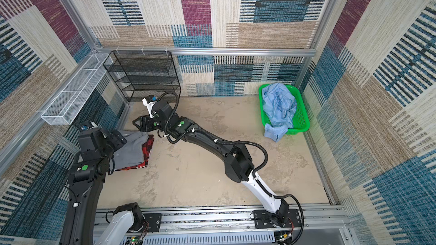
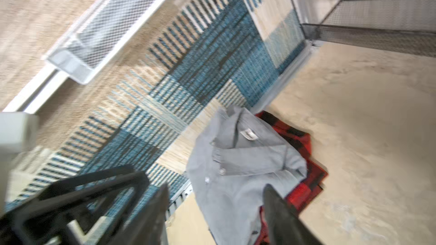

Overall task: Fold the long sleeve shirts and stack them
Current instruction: 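Release the grey shirt on the plaid stack and lift the right gripper away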

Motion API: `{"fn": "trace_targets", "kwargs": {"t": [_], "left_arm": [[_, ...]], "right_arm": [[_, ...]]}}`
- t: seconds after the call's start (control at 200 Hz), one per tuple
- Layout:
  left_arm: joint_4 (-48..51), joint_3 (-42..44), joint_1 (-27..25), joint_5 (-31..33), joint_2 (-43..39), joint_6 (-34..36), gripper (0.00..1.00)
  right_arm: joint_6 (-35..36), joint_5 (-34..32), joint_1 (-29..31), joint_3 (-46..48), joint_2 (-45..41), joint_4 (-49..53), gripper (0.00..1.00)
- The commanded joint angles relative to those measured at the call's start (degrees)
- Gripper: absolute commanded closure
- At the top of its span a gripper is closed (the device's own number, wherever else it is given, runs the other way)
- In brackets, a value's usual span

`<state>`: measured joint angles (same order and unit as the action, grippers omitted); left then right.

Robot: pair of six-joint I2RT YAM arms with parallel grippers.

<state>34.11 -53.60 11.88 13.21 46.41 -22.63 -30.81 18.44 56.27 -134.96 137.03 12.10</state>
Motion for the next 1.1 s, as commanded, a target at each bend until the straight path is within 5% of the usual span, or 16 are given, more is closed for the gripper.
{"fn": "trace_targets", "kwargs": {"t": [0.0,0.085,0.165,0.3,0.466,0.571,0.676,0.841,0.962,0.992,1.092], "left_arm": [[3.0,-0.2,-0.1,2.0,-1.9,-2.7,0.18],[6.1,-1.1,0.0,3.8,-3.7,-4.3,0.18],[8.6,-1.8,-0.1,6.3,-6.4,-5.5,0.17],[11.9,-3.2,-0.1,7.8,-8.1,-7.4,0.17],[12.3,-3.3,-0.4,7.6,-8.3,-7.0,0.17],[11.8,-2.7,-0.5,6.7,-8.8,-6.9,0.17],[10.9,-2.8,-0.6,5.3,-8.5,-6.0,0.16],[10.5,-5.9,-1.4,4.1,-6.5,-3.4,0.15],[8.5,-6.4,-3.2,1.0,-4.7,-0.1,0.12],[7.6,-5.8,-3.7,-0.3,-4.3,0.8,0.01],[4.4,-3.0,-5.7,-5.7,-2.7,3.6,0.01]], "right_arm": [[-2.6,16.5,0.3,-1.9,4.4,-2.7,0.63],[-3.7,22.8,1.4,-11.6,11.8,0.3,0.76],[-4.1,24.1,2.6,-19.3,17.6,2.0,0.76],[-11.0,23.0,2.6,-12.1,21.3,-8.5,0.80],[-13.1,21.5,1.4,-19.5,32.1,-4.4,0.82],[-8.9,20.9,0.9,-19.4,31.4,-1.5,0.80],[-3.1,19.6,1.1,-14.8,23.9,-0.9,0.67],[6.3,15.5,1.2,-14.1,10.7,2.4,0.19],[12.1,8.9,1.0,-14.1,1.2,7.6,0.05],[13.2,6.1,1.0,-13.2,-1.1,8.9,0.00],[17.4,-4.4,0.3,-4.9,-11.4,10.5,0.00]]}}
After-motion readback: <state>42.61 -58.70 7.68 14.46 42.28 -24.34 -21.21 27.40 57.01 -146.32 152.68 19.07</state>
